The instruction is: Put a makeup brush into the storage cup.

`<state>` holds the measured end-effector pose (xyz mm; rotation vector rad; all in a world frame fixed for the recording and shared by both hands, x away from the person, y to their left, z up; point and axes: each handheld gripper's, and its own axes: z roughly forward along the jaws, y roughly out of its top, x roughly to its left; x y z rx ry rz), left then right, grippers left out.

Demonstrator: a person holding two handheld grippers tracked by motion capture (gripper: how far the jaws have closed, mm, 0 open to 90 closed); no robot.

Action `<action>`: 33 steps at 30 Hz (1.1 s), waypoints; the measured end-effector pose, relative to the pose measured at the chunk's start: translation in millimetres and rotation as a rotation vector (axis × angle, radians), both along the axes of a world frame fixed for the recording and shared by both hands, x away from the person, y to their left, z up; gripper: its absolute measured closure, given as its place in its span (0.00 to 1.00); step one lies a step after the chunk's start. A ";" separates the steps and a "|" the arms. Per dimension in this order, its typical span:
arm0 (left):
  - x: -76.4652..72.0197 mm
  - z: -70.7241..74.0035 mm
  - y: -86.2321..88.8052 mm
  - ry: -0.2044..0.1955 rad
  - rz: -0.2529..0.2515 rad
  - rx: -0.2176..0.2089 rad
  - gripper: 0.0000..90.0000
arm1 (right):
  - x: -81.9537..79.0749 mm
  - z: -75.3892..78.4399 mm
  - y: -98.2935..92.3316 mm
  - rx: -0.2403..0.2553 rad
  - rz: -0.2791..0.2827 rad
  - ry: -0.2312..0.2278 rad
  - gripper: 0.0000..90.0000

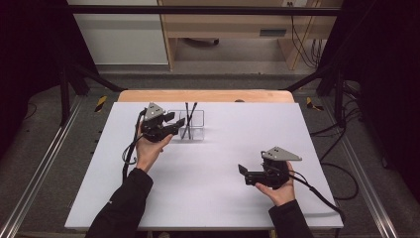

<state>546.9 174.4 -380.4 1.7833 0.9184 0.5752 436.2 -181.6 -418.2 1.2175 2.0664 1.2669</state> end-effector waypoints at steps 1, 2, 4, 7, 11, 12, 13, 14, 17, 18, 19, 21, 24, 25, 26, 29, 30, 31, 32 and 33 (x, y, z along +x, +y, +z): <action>-3.0 0.4 0.6 -0.002 -0.003 -0.002 0.50 | -0.1 0.2 -0.2 0.000 0.000 0.000 0.07; -6.0 0.8 1.1 -0.003 -0.007 -0.002 0.48 | -0.1 0.3 -0.3 0.001 0.001 -0.001 0.07; -12.2 1.5 2.4 -0.008 -0.010 -0.008 0.44 | -0.1 0.3 -0.3 0.001 -0.001 -0.001 0.07; -21.3 2.8 4.4 -0.010 -0.018 -0.013 0.38 | -0.2 0.6 -0.4 0.001 -0.001 -0.002 0.07; -33.1 2.8 6.8 -0.007 -0.031 -0.009 0.30 | -0.5 1.4 -1.1 0.003 -0.003 -0.001 0.07; -36.0 2.1 7.4 -0.004 -0.036 -0.011 0.28 | -0.7 1.6 -1.3 0.004 -0.004 -0.003 0.07; -38.6 1.0 7.9 0.000 -0.043 -0.010 0.27 | -0.8 2.0 -1.4 0.006 -0.005 -0.003 0.07; -41.4 -0.4 8.5 0.001 -0.045 -0.006 0.25 | -0.9 2.3 -1.9 0.005 -0.004 -0.006 0.07; -48.3 -4.3 11.6 0.004 -0.043 0.001 0.22 | -1.2 3.1 -2.7 0.005 -0.007 -0.008 0.07; -50.4 -5.4 13.2 0.007 -0.043 0.003 0.21 | -1.1 3.2 -2.8 0.006 -0.008 -0.008 0.07; -52.4 -6.5 14.5 0.011 -0.043 0.000 0.20 | -1.1 3.3 -2.9 0.006 -0.007 -0.008 0.07; -56.5 -8.2 17.1 0.013 -0.041 0.001 0.18 | -1.1 3.3 -2.8 0.007 -0.007 -0.008 0.07; -62.3 -10.5 20.2 0.018 -0.043 0.006 0.16 | -1.1 3.4 -3.0 0.005 -0.007 -0.009 0.07; -64.1 -11.3 21.2 0.021 -0.046 0.005 0.16 | -1.2 3.5 -3.1 0.006 -0.007 -0.009 0.07; -65.9 -11.9 22.3 0.023 -0.049 0.009 0.15 | -1.3 3.8 -3.3 0.006 -0.007 -0.010 0.07; -71.5 -13.1 25.6 0.026 -0.044 0.009 0.14 | -1.6 4.6 -4.4 0.002 -0.008 -0.012 0.07; -73.3 -13.7 27.0 0.028 -0.044 0.005 0.14 | -1.7 4.7 -4.4 0.003 -0.009 -0.013 0.07; -74.9 -14.4 28.4 0.029 -0.044 0.005 0.14 | -1.8 4.7 -4.5 0.003 -0.009 -0.014 0.07; -76.7 -15.2 29.6 0.032 -0.043 0.007 0.14 | -1.9 4.8 -4.5 0.003 -0.008 -0.013 0.07; -78.3 -16.3 30.7 0.034 -0.042 0.007 0.14 | -1.9 4.8 -4.6 0.002 -0.008 -0.014 0.07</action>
